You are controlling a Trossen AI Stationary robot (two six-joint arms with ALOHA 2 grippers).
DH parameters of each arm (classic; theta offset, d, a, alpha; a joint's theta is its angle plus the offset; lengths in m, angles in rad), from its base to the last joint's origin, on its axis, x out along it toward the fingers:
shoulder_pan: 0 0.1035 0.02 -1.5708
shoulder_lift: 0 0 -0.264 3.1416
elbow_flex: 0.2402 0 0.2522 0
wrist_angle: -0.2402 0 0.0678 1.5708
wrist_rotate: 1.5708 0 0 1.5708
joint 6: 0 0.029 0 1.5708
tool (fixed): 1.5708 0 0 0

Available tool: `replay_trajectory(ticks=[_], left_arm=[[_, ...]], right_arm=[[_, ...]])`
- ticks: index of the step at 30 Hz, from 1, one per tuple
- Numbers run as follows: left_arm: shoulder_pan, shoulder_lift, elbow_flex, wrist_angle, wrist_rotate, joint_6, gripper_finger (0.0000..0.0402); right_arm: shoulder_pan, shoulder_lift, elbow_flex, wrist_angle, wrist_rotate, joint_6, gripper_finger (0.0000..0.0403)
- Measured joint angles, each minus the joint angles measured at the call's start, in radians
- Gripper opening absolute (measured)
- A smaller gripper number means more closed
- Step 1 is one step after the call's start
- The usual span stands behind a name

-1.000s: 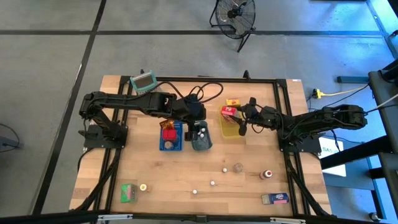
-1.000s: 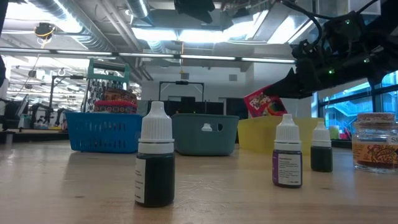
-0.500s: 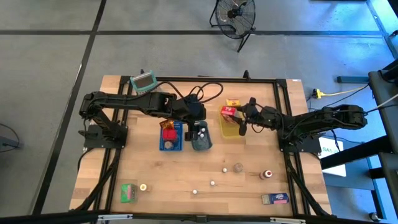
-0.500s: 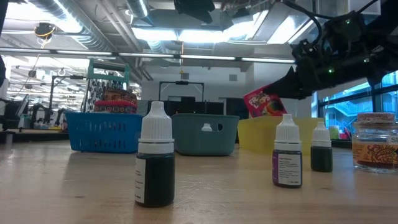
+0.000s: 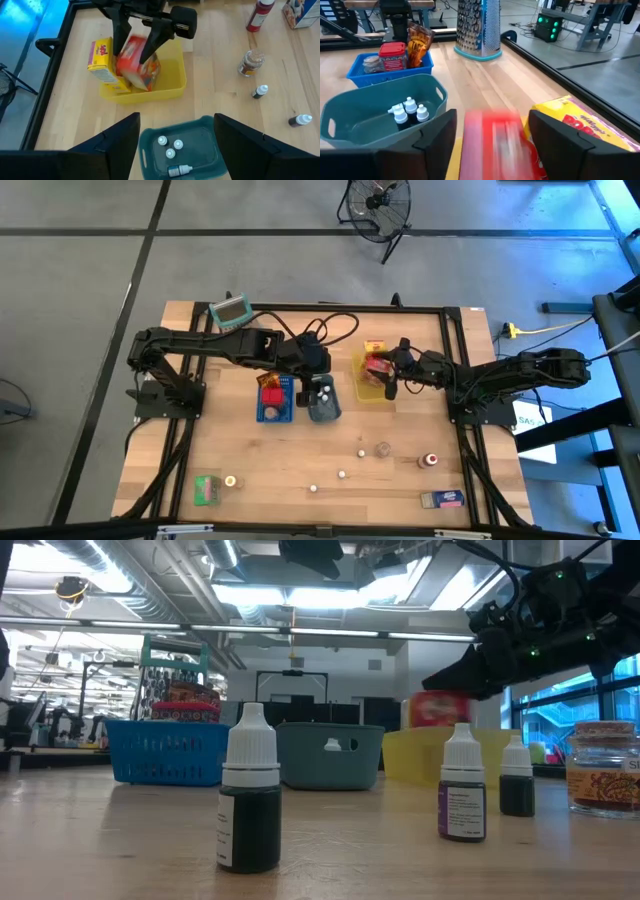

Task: Pick & Place Kitchen Items
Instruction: Put the red cereal box into the yellow bin, then put the small food coloring bottle into the gray bin

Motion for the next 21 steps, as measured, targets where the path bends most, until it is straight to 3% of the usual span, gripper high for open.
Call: replay_trajectory(ticks=[7, 14, 21], left_arm=[[0.000, 0.000, 0.000, -0.001, 0.000, -0.016, 0.0248], [0.000, 0.000, 0.000, -0.011, 0.000, -0.029, 0.0248], [-0.018, 0.000, 0.014, -0.204, 0.000, -0.144, 0.0249]], right_arm=[[0.001, 0.000, 0.000, 0.044, 0.022, -0.024, 0.0295], [0.001, -0.030, 0.000, 0.151, 0.028, -0.084, 0.0302], [0.027, -0.129, 0.000, 0.190, 0.011, -0.137, 0.0302]])
